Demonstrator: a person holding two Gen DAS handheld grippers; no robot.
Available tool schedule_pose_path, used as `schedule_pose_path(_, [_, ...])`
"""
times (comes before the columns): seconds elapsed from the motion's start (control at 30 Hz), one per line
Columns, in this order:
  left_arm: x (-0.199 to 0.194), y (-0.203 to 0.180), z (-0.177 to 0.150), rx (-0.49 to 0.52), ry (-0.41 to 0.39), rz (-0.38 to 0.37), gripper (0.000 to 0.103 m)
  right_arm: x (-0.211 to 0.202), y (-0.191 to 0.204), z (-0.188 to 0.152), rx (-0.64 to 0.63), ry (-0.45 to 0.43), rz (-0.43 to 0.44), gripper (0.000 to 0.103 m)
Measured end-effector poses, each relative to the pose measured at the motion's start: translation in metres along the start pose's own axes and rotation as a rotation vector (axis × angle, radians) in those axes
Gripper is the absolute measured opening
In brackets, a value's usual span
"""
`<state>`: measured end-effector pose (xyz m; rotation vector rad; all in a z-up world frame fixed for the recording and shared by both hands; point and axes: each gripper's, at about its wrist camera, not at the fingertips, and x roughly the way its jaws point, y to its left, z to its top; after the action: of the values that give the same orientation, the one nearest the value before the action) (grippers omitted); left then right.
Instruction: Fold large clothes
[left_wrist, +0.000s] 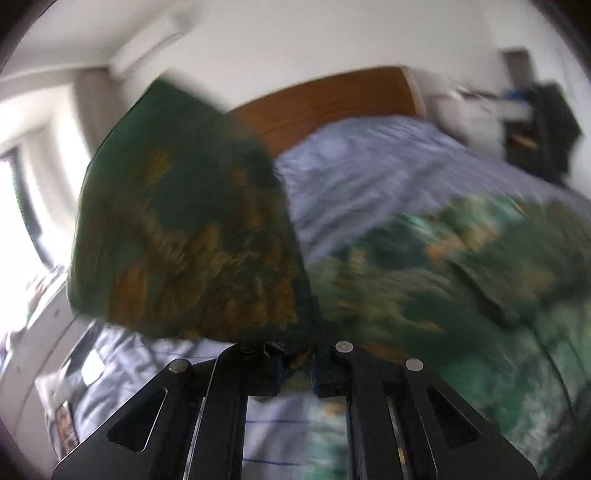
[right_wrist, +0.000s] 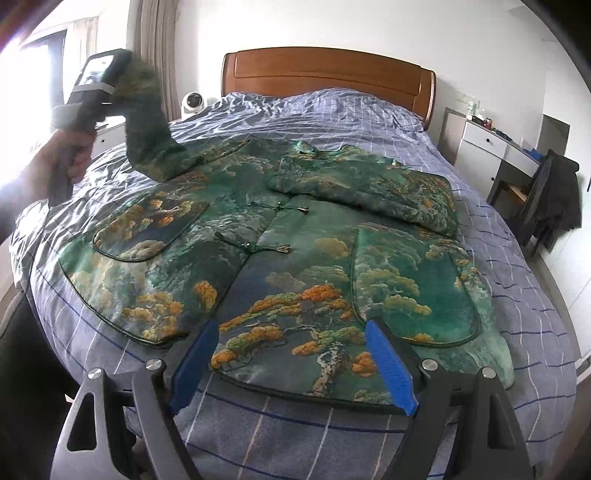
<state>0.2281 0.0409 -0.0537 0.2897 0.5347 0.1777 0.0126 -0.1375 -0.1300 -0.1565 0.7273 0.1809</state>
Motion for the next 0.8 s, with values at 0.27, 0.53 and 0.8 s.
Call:
schedule_pose_path(0.27, [0.021, -0.081, -0.051, 0.026, 0.261, -0.233, 0.067, 0.001, -0.01, -0.004, 0.032, 0.018, -0.012, 0.084])
schedule_pose_path(0.53, [-0.011, -0.035, -0.099, -0.218, 0.313, -0.32, 0.08, 0.017, -0.039, 0.05, 0.069, 0.008, 0.087, 0.084])
schedule_pose_path(0.8, [-0.014, -0.041, -0.114, -0.222, 0.291, -0.279, 0.081, 0.148, -0.051, 0.139, 0.437, 0.209, 0.502, 0.084])
